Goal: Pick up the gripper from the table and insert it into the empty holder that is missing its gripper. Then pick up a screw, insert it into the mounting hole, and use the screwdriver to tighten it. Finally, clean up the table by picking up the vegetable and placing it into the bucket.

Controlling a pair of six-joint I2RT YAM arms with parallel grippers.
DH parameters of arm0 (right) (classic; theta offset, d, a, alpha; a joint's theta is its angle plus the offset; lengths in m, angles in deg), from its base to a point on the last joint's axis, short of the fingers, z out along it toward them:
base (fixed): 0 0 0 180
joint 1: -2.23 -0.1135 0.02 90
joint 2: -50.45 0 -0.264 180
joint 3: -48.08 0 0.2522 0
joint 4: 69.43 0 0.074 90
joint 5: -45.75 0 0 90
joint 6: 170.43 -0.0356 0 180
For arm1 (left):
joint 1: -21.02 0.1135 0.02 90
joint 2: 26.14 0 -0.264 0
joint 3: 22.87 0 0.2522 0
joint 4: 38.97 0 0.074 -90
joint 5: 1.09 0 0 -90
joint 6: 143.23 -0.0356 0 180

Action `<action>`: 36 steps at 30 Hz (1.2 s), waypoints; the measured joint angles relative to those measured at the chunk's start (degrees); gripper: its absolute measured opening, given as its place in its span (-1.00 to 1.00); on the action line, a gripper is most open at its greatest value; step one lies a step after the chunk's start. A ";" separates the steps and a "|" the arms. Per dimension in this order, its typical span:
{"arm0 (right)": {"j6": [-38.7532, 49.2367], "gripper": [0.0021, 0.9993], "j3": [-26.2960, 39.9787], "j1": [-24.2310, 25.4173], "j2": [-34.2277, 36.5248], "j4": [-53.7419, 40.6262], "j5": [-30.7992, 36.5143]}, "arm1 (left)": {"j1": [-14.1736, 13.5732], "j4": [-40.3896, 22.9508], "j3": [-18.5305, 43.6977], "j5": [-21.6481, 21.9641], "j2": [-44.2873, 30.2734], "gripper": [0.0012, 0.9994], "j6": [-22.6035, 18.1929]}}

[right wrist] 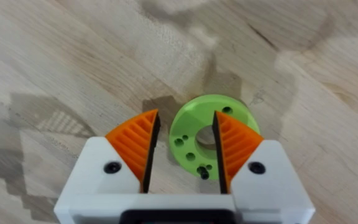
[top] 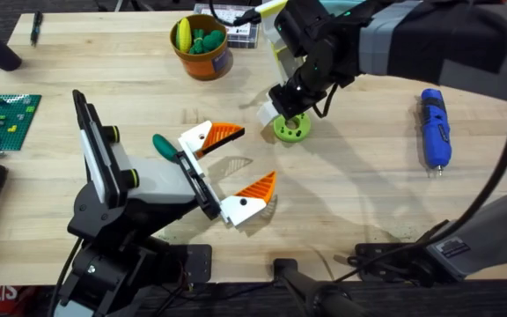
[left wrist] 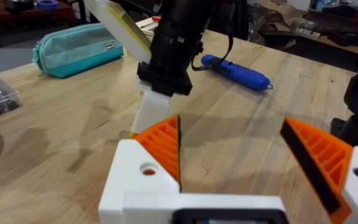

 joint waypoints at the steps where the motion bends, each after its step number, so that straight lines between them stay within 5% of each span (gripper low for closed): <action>1: -0.05 0.07 -0.02 -0.04 0.15 -0.13 -0.03 | 0.02 -0.05 0.00 0.01 -0.02 0.97 0.00; 17: -0.50 0.08 3.89 3.28 -7.99 -13.31 -2.58 | 0.02 -0.10 0.00 0.02 0.00 0.97 0.00; 25: -0.93 0.08 3.44 3.44 -16.99 -22.07 3.42 | 0.02 -0.10 0.00 0.02 0.00 0.97 0.00; 31: -4.79 0.08 -5.14 3.44 -24.21 -16.90 6.97 | 0.02 -0.10 0.00 0.02 0.00 0.97 0.00; 36: -13.47 0.08 -19.60 1.10 -28.25 -1.13 12.50 | 0.02 -0.10 0.00 0.03 -0.02 0.97 0.00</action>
